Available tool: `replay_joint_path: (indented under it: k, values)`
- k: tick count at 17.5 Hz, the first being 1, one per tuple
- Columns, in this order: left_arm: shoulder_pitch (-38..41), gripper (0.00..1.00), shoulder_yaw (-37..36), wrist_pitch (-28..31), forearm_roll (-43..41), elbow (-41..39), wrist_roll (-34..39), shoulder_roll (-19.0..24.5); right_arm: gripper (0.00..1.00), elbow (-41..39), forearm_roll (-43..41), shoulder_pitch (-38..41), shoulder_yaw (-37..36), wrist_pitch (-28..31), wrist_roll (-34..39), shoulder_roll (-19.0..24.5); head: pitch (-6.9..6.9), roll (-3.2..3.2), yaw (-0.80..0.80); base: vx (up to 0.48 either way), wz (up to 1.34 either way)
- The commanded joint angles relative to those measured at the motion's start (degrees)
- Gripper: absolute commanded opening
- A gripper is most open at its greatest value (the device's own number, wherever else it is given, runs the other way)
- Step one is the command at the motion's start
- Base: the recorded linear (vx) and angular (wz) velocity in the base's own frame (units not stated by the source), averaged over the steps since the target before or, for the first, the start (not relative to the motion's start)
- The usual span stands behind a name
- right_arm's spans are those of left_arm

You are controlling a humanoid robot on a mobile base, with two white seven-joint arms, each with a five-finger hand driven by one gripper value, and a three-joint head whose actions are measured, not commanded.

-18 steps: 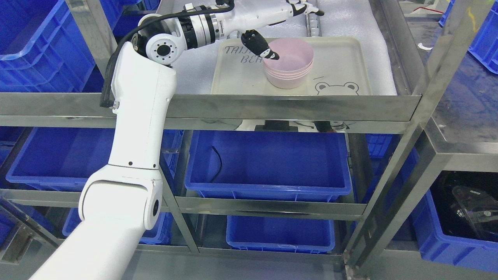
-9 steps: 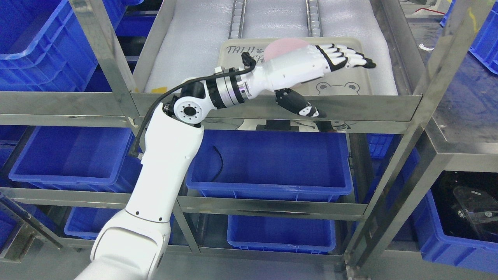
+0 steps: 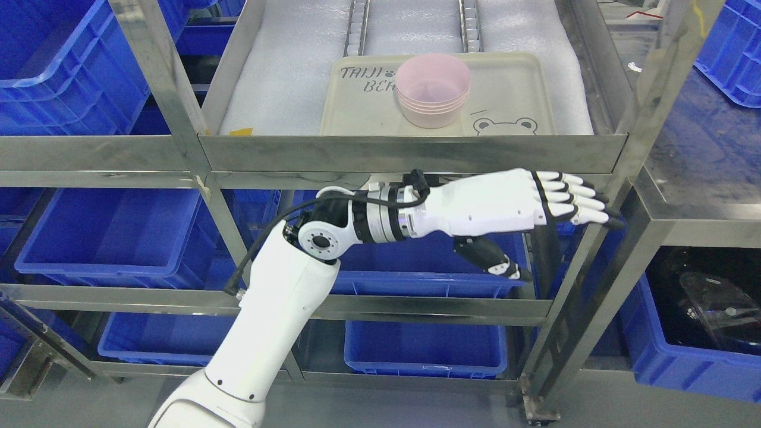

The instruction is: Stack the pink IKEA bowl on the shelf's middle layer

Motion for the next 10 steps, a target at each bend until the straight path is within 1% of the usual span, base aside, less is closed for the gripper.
replay_joint_path:
  k: [1,3,4,6,7,10]
  values:
    - [14.23,0.95,-7.07,-0.15,0.24,-5.68,-0.01,2.08,1.00,-1.00,0.03,-0.03,0.26,0.03,0.04,-1.00,0.00,0.00,0.00,-0.113,-0.14]
    - [21.35,0.95,-2.26,-0.15,0.07,-4.20,0.17,1.92,1.00,-1.00,0.03,-0.03,0.26,0.03,0.04,-1.00,0.00,0.00,0.00,-0.111,-0.14]
    - [26.70,0.95,3.77,-0.15,0.07,-1.75,0.78,0.98,1.00,-1.00,0.03,-0.03,0.26,0.03,0.04,-1.00,0.00,0.00,0.00,-0.059,-0.13]
    - [29.11,0.95,10.22,-0.15,0.07,4.05,4.80,0.98,1.00,-1.00,0.03,-0.03,0.26,0.03,0.04,-1.00,0.00,0.00,0.00,-0.020,-0.09]
    - [29.56,0.95,13.73,-0.15,0.07,6.51,8.91,0.98,1.00,-1.00,0.03,-0.03,0.18,0.03,0.04,-1.00,0.00,0.00,0.00,0.007,-0.01]
    - [31.66,0.99,20.69,-0.15,0.16,7.68,18.24,0.98,1.00,-1.00,-0.05,-0.03,0.26,0.03,0.04,-1.00,0.00,0.00,0.00,0.015,0.02]
